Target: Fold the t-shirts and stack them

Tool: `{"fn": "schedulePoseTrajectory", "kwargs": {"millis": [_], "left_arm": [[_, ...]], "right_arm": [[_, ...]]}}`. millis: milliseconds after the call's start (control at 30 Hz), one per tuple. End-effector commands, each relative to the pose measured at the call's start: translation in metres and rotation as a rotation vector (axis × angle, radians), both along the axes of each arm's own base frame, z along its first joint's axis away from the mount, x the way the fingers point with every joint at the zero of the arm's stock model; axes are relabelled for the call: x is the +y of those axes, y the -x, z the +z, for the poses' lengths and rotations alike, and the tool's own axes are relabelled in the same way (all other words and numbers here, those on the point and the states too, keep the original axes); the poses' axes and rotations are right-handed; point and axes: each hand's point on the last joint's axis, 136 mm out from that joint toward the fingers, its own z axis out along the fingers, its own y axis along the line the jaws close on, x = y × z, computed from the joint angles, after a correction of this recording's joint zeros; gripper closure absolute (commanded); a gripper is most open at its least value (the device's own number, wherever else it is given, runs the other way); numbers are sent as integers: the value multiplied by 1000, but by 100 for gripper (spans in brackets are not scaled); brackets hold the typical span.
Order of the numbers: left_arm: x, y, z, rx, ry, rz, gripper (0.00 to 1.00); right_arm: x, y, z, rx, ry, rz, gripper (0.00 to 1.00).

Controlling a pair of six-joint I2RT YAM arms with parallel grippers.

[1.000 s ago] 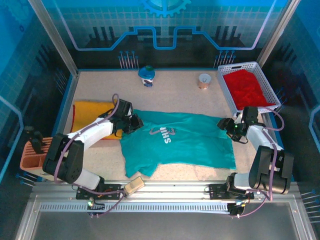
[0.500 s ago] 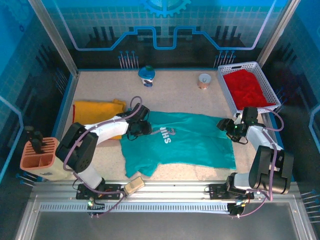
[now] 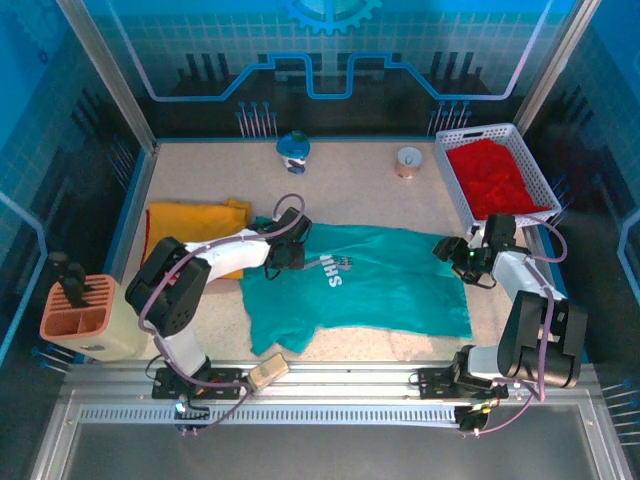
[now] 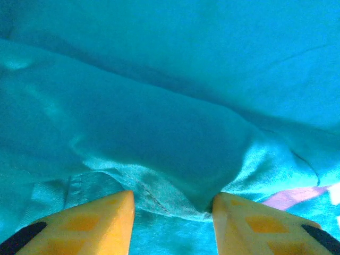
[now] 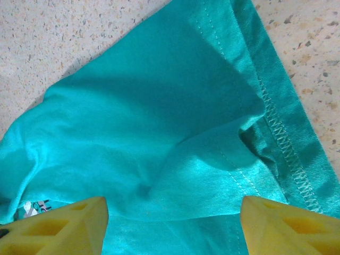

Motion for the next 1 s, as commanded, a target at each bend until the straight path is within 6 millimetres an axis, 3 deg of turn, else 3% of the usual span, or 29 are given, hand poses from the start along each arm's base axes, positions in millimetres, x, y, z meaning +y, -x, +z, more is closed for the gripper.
{"fn": "schedulePoseTrajectory", "kwargs": {"millis": [0,233,467,733,967], "left_arm": [[4,-7,4,-20,-86,-30,60],[0,-14,8,-43,-126,-54,73],[-1,-11,15,-32,-135,-58,100],[4,1,35,-1,-146,-59,100],[3,25,57,91,-147,-65,100]], "right_arm": [[-2,2,-3,7,-17,-2,33],[-2,3,-4,10,-20,-3,33],[-2,4,-4,9,-18,-3,33],[-2,3,-4,8,-26,-5,33],[-2,4,-4,5,-28,-5,33]]}}
